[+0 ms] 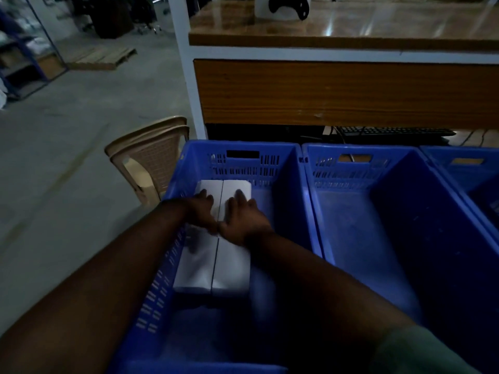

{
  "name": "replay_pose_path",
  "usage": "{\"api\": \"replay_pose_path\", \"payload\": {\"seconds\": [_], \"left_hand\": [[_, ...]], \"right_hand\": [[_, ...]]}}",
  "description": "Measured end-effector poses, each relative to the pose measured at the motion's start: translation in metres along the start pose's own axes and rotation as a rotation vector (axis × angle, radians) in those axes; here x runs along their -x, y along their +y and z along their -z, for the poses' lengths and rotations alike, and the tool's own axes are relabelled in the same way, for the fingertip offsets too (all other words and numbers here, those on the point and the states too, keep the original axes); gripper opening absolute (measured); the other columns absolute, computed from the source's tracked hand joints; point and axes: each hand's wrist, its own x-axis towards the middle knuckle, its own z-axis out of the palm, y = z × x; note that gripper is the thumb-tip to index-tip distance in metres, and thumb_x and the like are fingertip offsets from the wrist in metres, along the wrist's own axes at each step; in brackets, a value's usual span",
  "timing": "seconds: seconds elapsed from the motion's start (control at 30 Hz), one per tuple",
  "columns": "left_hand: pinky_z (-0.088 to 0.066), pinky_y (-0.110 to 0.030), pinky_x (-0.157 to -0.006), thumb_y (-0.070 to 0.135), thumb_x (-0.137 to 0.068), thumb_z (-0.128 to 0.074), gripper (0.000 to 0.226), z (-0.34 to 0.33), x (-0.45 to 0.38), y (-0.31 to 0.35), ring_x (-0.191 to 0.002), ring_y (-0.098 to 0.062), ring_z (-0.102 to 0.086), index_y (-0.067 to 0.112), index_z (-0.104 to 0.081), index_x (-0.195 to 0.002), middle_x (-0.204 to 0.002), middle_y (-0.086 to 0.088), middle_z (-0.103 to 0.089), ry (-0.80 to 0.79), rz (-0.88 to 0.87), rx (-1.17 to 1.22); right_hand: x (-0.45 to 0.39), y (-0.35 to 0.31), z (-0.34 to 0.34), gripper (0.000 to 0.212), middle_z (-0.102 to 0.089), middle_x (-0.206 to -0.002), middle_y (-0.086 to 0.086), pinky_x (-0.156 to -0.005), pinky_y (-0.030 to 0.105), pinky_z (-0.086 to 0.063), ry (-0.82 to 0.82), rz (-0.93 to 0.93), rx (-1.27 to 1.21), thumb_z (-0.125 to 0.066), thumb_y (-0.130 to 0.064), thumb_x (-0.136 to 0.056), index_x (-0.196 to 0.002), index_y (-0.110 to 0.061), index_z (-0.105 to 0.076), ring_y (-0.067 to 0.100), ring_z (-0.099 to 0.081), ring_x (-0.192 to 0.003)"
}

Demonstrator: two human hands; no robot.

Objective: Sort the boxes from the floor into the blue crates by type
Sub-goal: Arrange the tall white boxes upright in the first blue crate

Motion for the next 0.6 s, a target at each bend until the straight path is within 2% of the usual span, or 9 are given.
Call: {"api": "replay_pose_path", "payload": {"seconds": [0.07,0.13,0.2,0.27,0.33,0.4,0.47,0.53,0.6], "left_hand": [[-0.014,-0.043,-0.125,0.059,-0.066,-0.084,0.143,0.001,-0.003,-0.001,-0.154,-0.030,0.005,0.007,0.014,-0.157,-0.165,-0.013,0.020,-0.051,0.011,-0.040],[-0.011,-0.046,-0.126,0.043,-0.070,-0.087,0.138,-0.007,-0.009,-0.003,-0.154,-0.030,0.008,0.006,0.014,-0.157,-0.165,-0.013,0.021,0.022,-0.006,-0.017],[-0.006,-0.043,-0.126,0.029,-0.084,-0.077,0.117,-0.018,-0.015,-0.004,-0.154,-0.029,0.010,0.008,0.012,-0.157,-0.165,-0.012,0.020,0.139,-0.046,-0.007],[-0.003,-0.040,-0.124,0.021,-0.094,-0.065,0.099,-0.023,-0.019,-0.005,-0.154,-0.026,0.010,0.010,0.009,-0.158,-0.166,-0.011,0.018,0.231,-0.080,0.012],[-0.001,-0.038,-0.123,0.011,-0.097,-0.058,0.091,-0.024,-0.022,-0.004,-0.154,-0.024,0.011,0.011,0.008,-0.159,-0.166,-0.009,0.018,0.245,-0.091,0.067],[0.000,-0.038,-0.123,0.006,-0.097,-0.055,0.090,-0.025,-0.023,-0.001,-0.154,-0.027,0.013,0.009,0.010,-0.159,-0.165,-0.010,0.021,0.248,-0.076,0.100],[-0.001,-0.040,-0.124,0.006,-0.099,-0.051,0.085,-0.030,-0.028,0.001,-0.154,-0.030,0.011,0.005,0.010,-0.158,-0.165,-0.013,0.020,0.310,-0.077,0.060],[0.000,-0.043,-0.125,0.008,-0.103,-0.042,0.070,-0.037,-0.038,0.001,-0.154,-0.033,0.007,0.000,0.002,-0.157,-0.165,-0.017,0.012,0.366,-0.103,0.038],[-0.001,-0.045,-0.126,0.009,-0.106,-0.032,0.057,-0.036,-0.040,0.002,-0.154,-0.034,0.003,-0.001,-0.009,-0.157,-0.166,-0.018,0.002,0.389,-0.117,0.114]], "right_hand": [[-0.007,0.005,0.006,0.103,0.010,-0.167,0.022,-0.122,0.059,-0.020,-0.209,0.035,0.181,-0.046,-0.067,-0.091,-0.161,-0.004,-0.004,0.053,-0.003,-0.150],[-0.010,0.014,0.013,0.102,0.018,-0.166,0.022,-0.124,0.055,-0.016,-0.263,0.085,0.271,-0.052,-0.056,-0.096,-0.160,-0.005,0.009,0.052,-0.002,-0.151],[-0.014,0.021,0.019,0.098,0.012,-0.168,0.019,-0.121,0.052,-0.026,-0.212,0.078,0.227,-0.061,-0.039,-0.097,-0.161,-0.007,0.005,0.051,-0.018,-0.148],[-0.020,0.023,0.023,0.085,-0.007,-0.168,0.021,-0.118,0.053,-0.032,-0.199,0.070,0.174,-0.061,-0.035,-0.097,-0.160,-0.006,-0.012,0.049,-0.032,-0.142],[-0.025,0.022,0.020,0.057,-0.038,-0.153,0.021,-0.106,0.055,-0.045,-0.103,0.091,0.093,-0.059,-0.032,-0.096,-0.146,-0.010,-0.042,0.044,-0.049,-0.127],[-0.025,0.023,0.016,0.037,-0.050,-0.133,0.016,-0.091,0.050,-0.053,0.031,0.132,0.159,-0.062,-0.018,-0.092,-0.128,-0.011,-0.055,0.038,-0.057,-0.110],[-0.023,0.025,0.010,0.047,-0.046,-0.141,0.014,-0.094,0.048,-0.051,0.074,0.152,0.132,-0.062,-0.014,-0.092,-0.137,-0.012,-0.052,0.038,-0.054,-0.116],[-0.022,0.024,0.007,0.063,-0.030,-0.160,0.014,-0.106,0.051,-0.045,0.040,0.129,0.147,-0.061,-0.017,-0.096,-0.154,-0.014,-0.036,0.039,-0.043,-0.133],[-0.020,0.022,0.005,0.069,-0.018,-0.167,0.012,-0.112,0.051,-0.041,0.004,0.092,0.159,-0.058,-0.018,-0.098,-0.159,-0.016,-0.025,0.039,-0.035,-0.141]]}}
